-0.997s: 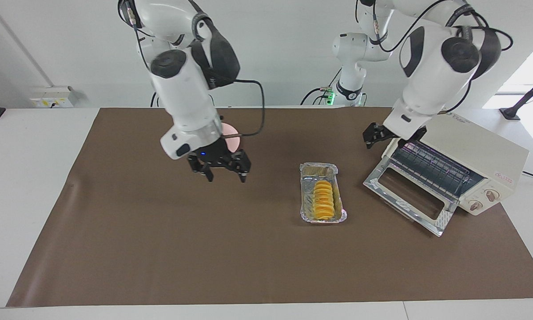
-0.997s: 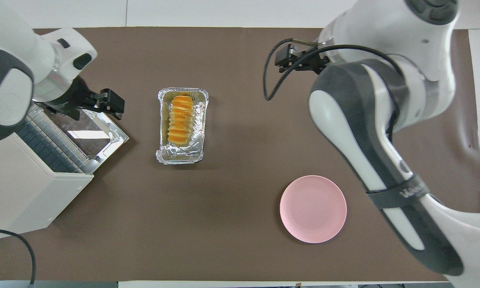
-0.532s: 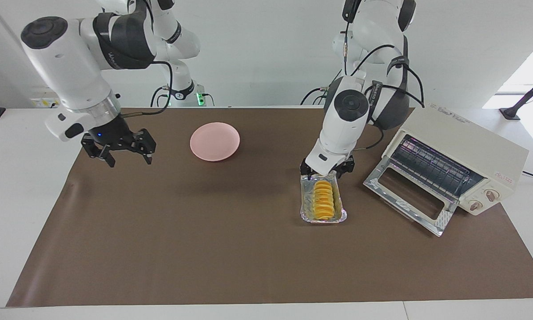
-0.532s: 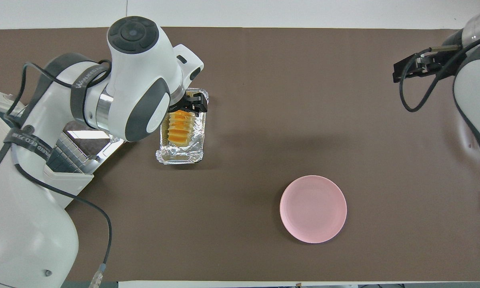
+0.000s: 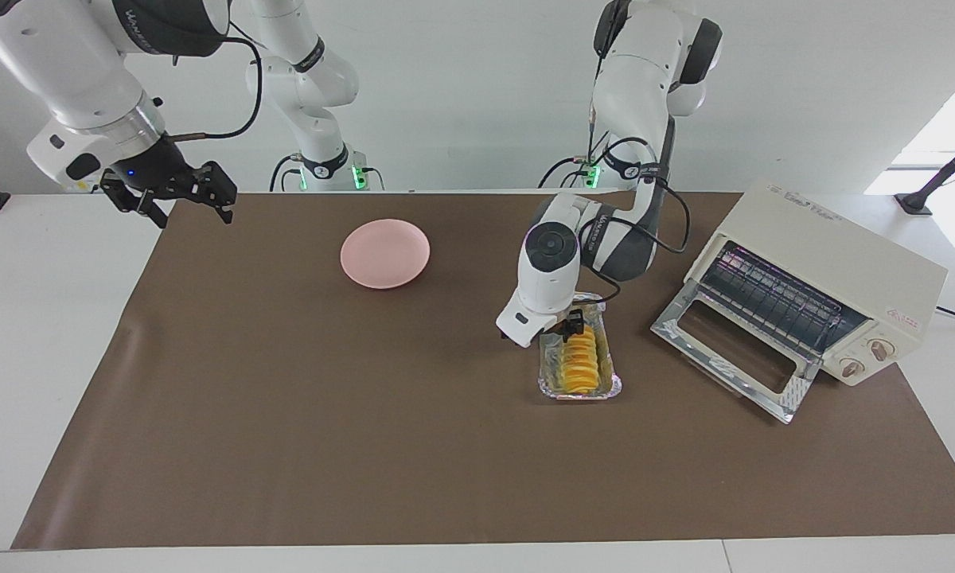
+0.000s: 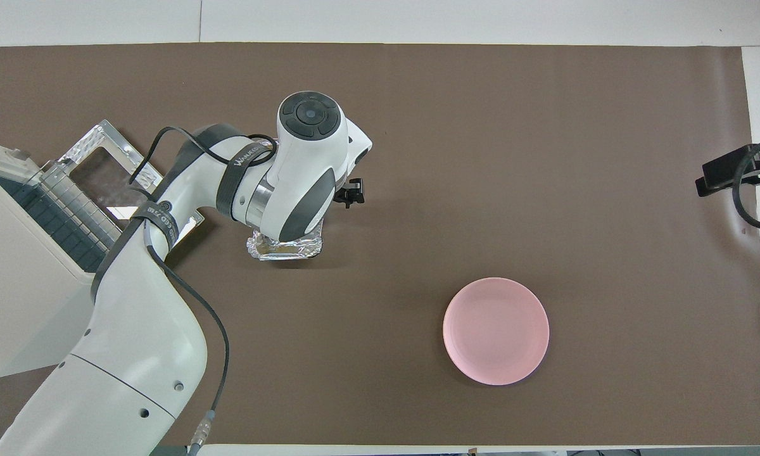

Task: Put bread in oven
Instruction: 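Push the foil tray with the left gripper into the toaster oven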

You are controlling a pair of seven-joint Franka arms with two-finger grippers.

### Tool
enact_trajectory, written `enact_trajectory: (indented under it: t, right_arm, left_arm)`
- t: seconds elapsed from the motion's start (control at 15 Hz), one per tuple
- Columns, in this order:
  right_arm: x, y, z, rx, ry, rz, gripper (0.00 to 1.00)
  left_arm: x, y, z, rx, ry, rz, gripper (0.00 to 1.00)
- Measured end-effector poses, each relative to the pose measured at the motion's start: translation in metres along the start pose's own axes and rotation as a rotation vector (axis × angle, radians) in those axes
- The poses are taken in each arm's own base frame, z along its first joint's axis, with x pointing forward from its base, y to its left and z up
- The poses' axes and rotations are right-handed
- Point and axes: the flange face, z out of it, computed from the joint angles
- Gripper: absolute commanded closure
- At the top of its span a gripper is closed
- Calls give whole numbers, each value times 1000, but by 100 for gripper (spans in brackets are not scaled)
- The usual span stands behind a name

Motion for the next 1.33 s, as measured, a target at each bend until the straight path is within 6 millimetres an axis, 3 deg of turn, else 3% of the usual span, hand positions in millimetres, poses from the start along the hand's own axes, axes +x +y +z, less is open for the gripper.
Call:
enact_trajectory:
  t: [0.07,0.13,0.2,0.66,0.86,1.06,1.33]
  right_arm:
    - [-6,2,3,-9,-6,3,0]
    - [-11,3,5,-21,-7,5,0]
    - [-15,3,6,-29,-6,6,0]
    - [-20,1,2,-37,37,1,0]
    - [-23,1,4,-35,15,1,0]
    - [-26,0,3,-34,8,2,0]
    - [-28,0,1,-34,12,2,0]
  left_arm:
    - [0,-1,3,0,1,-10,31]
    - [0,-1,4,1,0,-25,72]
    - [0,-2,4,1,0,-41,100]
    - [15,-25,-5,-11,10,-116,100]
    - [23,-47,-42,15,-35,-162,100]
    - [42,-108,-86,34,-43,-260,100]
    - [64,-218,-112,92,-14,-447,100]
